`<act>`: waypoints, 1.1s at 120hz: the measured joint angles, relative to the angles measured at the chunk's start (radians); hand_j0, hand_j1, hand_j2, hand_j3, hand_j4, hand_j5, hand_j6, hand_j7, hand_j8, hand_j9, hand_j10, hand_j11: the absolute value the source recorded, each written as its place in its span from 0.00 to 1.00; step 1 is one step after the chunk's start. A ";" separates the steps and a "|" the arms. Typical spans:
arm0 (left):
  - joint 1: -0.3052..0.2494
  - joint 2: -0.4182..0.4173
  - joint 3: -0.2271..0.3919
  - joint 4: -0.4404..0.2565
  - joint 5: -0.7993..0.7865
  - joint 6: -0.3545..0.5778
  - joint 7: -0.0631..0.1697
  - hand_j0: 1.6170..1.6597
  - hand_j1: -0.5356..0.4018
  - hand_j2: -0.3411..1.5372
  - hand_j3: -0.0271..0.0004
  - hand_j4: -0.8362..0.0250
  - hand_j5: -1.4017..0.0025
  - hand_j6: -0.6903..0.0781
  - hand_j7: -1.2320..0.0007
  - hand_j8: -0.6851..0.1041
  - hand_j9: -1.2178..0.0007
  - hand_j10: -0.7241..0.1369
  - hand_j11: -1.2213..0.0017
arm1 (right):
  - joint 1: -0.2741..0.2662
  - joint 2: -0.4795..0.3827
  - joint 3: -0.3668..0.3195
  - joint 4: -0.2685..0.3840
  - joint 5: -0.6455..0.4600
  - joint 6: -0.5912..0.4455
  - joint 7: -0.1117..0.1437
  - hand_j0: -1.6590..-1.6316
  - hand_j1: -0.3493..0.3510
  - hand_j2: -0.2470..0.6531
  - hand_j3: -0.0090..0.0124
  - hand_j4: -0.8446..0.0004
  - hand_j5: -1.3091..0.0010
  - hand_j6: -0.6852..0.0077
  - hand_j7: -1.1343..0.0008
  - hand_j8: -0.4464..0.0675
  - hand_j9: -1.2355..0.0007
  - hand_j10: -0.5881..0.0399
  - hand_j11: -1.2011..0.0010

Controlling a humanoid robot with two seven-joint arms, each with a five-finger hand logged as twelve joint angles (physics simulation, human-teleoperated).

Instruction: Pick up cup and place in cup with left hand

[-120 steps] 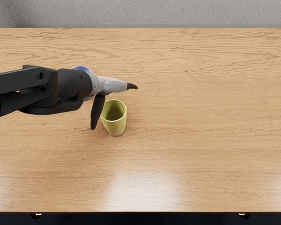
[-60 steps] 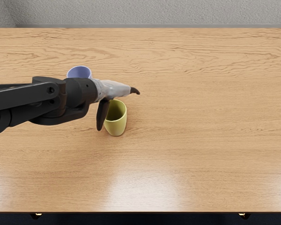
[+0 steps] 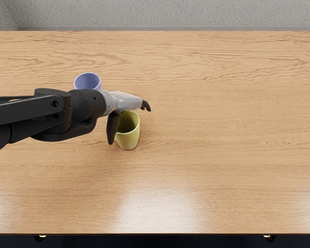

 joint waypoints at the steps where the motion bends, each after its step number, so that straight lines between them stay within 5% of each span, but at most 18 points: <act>1: 0.000 -0.001 0.000 -0.001 0.000 0.000 0.000 0.96 0.71 0.20 0.99 0.76 0.83 0.66 0.81 0.64 0.81 0.63 0.81 | 0.000 0.000 0.000 0.000 0.000 0.000 0.000 0.04 0.04 0.27 0.42 0.97 0.98 0.95 0.97 0.82 0.97 0.90 0.97; 109: 0.013 0.007 -0.001 -0.006 -0.001 -0.005 0.000 0.96 0.47 0.23 0.99 0.56 0.67 0.44 0.63 0.42 0.62 0.43 0.62 | 0.000 0.000 0.000 0.000 0.000 0.000 0.000 0.04 0.04 0.27 0.42 0.97 0.98 0.95 0.97 0.82 0.97 0.90 0.97; 121: 0.015 0.006 -0.003 -0.005 -0.002 -0.005 0.000 0.93 0.42 0.25 0.99 0.54 0.64 0.52 0.59 0.49 0.59 0.41 0.59 | 0.000 0.000 0.000 0.000 0.000 0.000 0.000 0.04 0.04 0.27 0.42 0.97 0.98 0.95 0.97 0.82 0.97 0.90 0.97; 132: 0.015 0.006 -0.006 -0.003 -0.002 -0.004 0.000 0.92 0.45 0.23 0.99 0.52 0.62 0.49 0.57 0.49 0.57 0.39 0.57 | 0.000 0.000 0.000 0.000 0.000 0.000 0.000 0.04 0.04 0.27 0.42 0.97 0.98 0.95 0.97 0.82 0.97 0.90 0.97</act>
